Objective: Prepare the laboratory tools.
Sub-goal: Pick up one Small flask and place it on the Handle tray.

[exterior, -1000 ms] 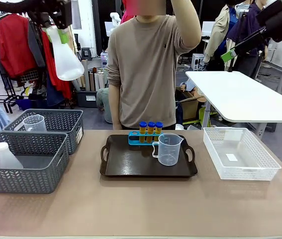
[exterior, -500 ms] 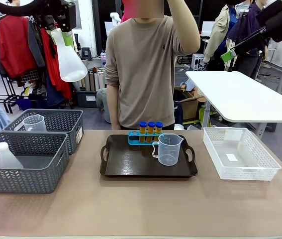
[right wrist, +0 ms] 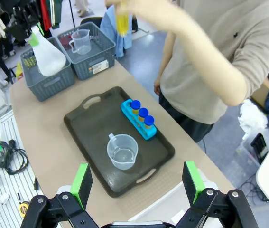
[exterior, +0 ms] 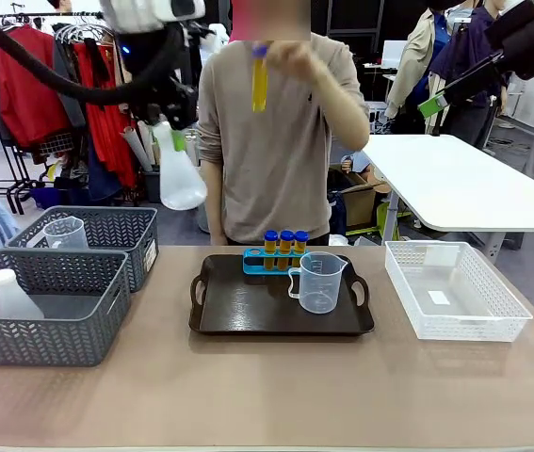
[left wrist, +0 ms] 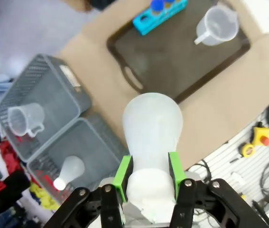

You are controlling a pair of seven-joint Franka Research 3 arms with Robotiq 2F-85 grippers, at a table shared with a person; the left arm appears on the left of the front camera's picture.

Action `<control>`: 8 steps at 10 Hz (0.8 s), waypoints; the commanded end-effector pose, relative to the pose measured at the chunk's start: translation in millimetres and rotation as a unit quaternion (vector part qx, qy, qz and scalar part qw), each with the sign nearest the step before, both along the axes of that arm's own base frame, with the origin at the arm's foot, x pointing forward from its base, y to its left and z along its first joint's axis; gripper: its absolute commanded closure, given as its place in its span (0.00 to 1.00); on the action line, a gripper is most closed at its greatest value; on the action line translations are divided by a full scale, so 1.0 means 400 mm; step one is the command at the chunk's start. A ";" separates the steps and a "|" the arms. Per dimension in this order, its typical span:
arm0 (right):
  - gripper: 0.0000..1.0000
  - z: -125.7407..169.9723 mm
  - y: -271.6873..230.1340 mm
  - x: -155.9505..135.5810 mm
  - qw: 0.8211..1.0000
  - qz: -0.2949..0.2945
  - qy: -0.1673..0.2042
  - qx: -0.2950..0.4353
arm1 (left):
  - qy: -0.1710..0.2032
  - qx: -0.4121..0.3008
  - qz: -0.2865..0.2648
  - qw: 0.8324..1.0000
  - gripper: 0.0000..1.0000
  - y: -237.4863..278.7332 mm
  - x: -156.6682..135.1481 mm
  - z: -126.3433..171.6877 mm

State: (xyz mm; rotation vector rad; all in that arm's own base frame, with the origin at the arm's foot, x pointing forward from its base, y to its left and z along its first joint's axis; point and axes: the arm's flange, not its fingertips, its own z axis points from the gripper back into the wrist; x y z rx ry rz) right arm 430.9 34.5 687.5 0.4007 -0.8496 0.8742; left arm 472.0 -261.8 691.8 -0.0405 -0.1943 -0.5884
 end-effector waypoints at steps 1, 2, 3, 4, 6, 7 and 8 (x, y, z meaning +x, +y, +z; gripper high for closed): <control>0.00 -0.002 0.001 -0.001 1.000 0.003 -0.002 0.007 | 0.006 -0.023 0.004 1.000 1.00 -0.006 -0.001 0.002; 0.00 -0.002 0.001 -0.001 1.000 0.003 -0.002 0.007 | 0.009 -0.024 0.005 1.000 1.00 0.002 0.005 0.000; 0.00 -0.002 0.001 -0.001 1.000 0.003 -0.002 0.007 | 0.015 -0.023 0.009 1.000 1.00 0.013 0.005 -0.005; 0.00 -0.002 0.001 -0.001 1.000 0.003 -0.002 0.007 | 0.020 -0.025 0.011 0.999 1.00 0.019 -0.001 -0.007; 0.00 -0.002 0.001 -0.001 1.000 0.003 -0.002 0.007 | 0.008 -0.030 0.018 0.999 1.00 0.048 -0.012 0.016; 0.00 -0.002 0.001 -0.001 1.000 0.003 -0.002 0.007 | 0.006 -0.029 0.024 0.999 1.00 0.083 -0.025 0.037; 0.00 -0.002 0.001 -0.001 1.000 0.003 -0.002 0.007 | 0.001 -0.031 0.033 0.999 1.00 0.107 -0.041 0.049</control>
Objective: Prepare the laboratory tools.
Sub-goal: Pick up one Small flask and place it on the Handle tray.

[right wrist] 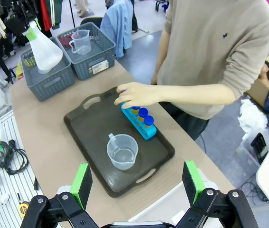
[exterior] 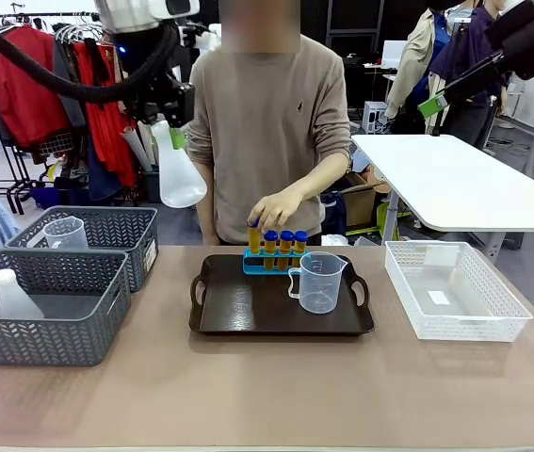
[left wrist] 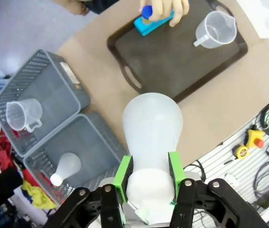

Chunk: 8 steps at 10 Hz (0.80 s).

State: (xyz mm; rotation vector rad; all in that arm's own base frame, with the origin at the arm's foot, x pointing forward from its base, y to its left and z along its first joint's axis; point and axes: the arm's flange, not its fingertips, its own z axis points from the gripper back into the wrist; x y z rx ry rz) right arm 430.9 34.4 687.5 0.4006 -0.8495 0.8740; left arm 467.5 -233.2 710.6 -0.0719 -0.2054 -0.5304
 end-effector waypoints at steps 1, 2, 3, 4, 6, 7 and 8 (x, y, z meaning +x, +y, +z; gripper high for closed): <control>0.00 -0.002 0.001 -0.001 1.000 0.003 -0.002 0.007 | -0.006 -0.009 0.015 1.000 1.00 0.053 -0.041 0.005; 0.00 -0.002 0.001 -0.001 1.000 0.003 -0.002 0.007 | -0.011 -0.007 0.025 1.000 1.00 0.081 -0.046 0.012; 0.00 -0.002 0.001 -0.001 1.000 0.003 -0.002 0.007 | -0.014 -0.007 0.034 0.999 1.00 0.108 -0.051 0.021; 0.00 -0.002 0.001 -0.001 1.000 0.003 -0.002 0.007 | -0.018 -0.011 0.046 0.999 1.00 0.125 -0.057 0.029; 0.00 -0.002 0.001 -0.001 1.000 0.003 -0.002 0.007 | -0.015 0.000 0.037 0.999 1.00 0.104 -0.035 0.050; 0.00 -0.002 0.001 -0.001 1.000 0.003 -0.002 0.007 | -0.015 0.000 0.037 0.999 1.00 0.104 -0.035 0.050; 0.00 -0.002 0.001 -0.001 1.000 0.003 -0.002 0.007 | -0.015 0.000 0.037 0.999 1.00 0.104 -0.035 0.050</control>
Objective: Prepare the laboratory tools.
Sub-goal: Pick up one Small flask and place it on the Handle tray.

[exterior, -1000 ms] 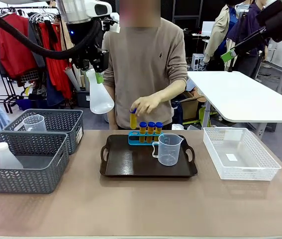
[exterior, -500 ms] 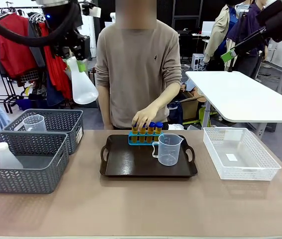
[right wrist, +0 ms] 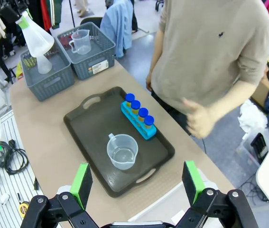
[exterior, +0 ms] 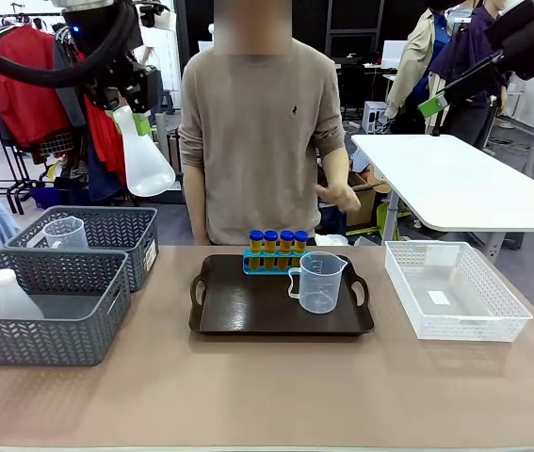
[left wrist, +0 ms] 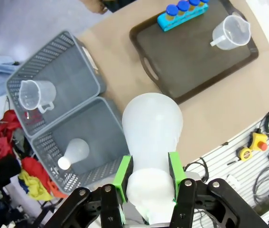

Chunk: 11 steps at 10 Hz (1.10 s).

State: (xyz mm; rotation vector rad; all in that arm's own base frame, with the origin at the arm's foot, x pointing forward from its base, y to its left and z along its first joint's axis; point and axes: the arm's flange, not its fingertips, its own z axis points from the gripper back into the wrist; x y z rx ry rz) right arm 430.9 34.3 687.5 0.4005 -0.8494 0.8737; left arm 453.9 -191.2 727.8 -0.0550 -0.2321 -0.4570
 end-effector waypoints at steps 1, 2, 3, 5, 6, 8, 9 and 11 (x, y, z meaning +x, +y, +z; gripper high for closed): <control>0.00 -0.002 0.001 -0.001 1.000 0.003 -0.002 0.007 | -0.002 -0.001 -0.001 1.000 1.00 0.000 -0.002 0.007; 0.00 -0.002 0.001 -0.001 1.000 0.003 -0.002 0.007 | -0.002 -0.001 -0.001 1.000 1.00 0.000 -0.002 0.007; 0.00 -0.002 0.001 -0.001 1.000 0.003 -0.002 0.007 | 0.001 0.000 -0.001 1.000 1.00 -0.004 0.000 -0.002; 0.00 -0.002 0.001 -0.001 1.000 0.003 -0.002 0.007 | -0.021 0.038 -0.038 0.998 1.00 -0.101 0.030 -0.048; 0.00 -0.002 0.001 -0.001 1.000 0.003 -0.002 0.007 | -0.015 0.046 -0.062 0.997 1.00 -0.165 0.042 -0.081; 0.00 -0.002 0.001 -0.001 1.000 0.003 -0.002 0.007 | -0.020 0.038 -0.103 0.994 1.00 -0.269 0.086 -0.140; 0.00 -0.002 0.001 -0.001 1.000 0.003 -0.002 0.007 | -0.002 0.031 -0.123 0.992 1.00 -0.295 0.114 -0.170; 0.00 -0.002 0.001 -0.001 1.000 0.003 -0.002 0.007 | 0.014 0.015 -0.159 0.987 1.00 -0.349 0.180 -0.263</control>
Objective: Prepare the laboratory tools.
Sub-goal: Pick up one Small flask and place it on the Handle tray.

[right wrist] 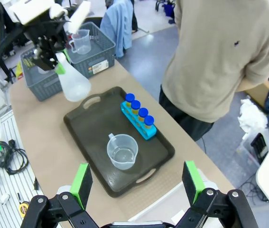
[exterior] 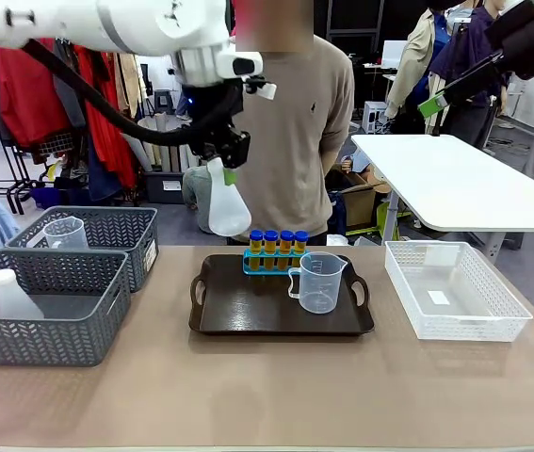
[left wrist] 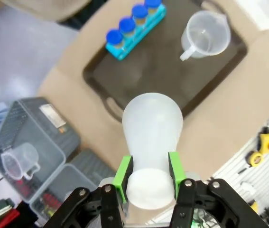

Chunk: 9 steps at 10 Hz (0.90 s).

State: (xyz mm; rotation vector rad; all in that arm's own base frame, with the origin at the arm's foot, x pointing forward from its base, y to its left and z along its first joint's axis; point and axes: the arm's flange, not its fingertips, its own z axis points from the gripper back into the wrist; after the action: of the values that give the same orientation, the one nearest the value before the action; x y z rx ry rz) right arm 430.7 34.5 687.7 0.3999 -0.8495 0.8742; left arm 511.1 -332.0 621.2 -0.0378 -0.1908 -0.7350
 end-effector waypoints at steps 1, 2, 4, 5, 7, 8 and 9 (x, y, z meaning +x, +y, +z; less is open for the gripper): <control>0.00 -0.002 0.001 -0.001 1.000 0.003 -0.002 0.007 | 0.014 -0.021 -0.025 0.999 1.00 -0.024 0.049 -0.039; 0.00 -0.002 0.001 -0.001 1.000 0.003 -0.002 0.007 | 0.012 -0.010 -0.039 0.999 1.00 -0.043 0.051 -0.077; 0.00 -0.002 0.001 -0.001 1.000 0.003 -0.002 0.007 | 0.012 0.018 -0.067 0.998 1.00 -0.061 0.067 -0.173; 0.00 -0.002 0.001 -0.001 1.000 0.003 -0.002 0.007 | 0.020 0.038 -0.092 0.995 1.00 -0.063 0.080 -0.232; 0.00 -0.002 0.001 -0.001 1.000 0.003 -0.002 0.007 | 0.013 0.043 -0.116 0.992 1.00 -0.069 0.088 -0.302; 0.00 -0.002 0.001 -0.001 1.000 0.003 -0.002 0.007 | 0.014 0.047 -0.124 0.991 1.00 -0.072 0.099 -0.336; 0.00 -0.002 0.001 -0.001 1.000 0.003 -0.002 0.007 | 0.019 0.040 -0.130 0.990 1.00 -0.079 0.111 -0.380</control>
State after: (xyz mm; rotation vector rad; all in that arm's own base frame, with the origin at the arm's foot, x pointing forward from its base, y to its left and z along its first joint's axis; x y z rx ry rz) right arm 430.8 34.4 687.6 0.3999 -0.8493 0.8740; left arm 556.1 -369.4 478.1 -0.0003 -0.0960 -0.9761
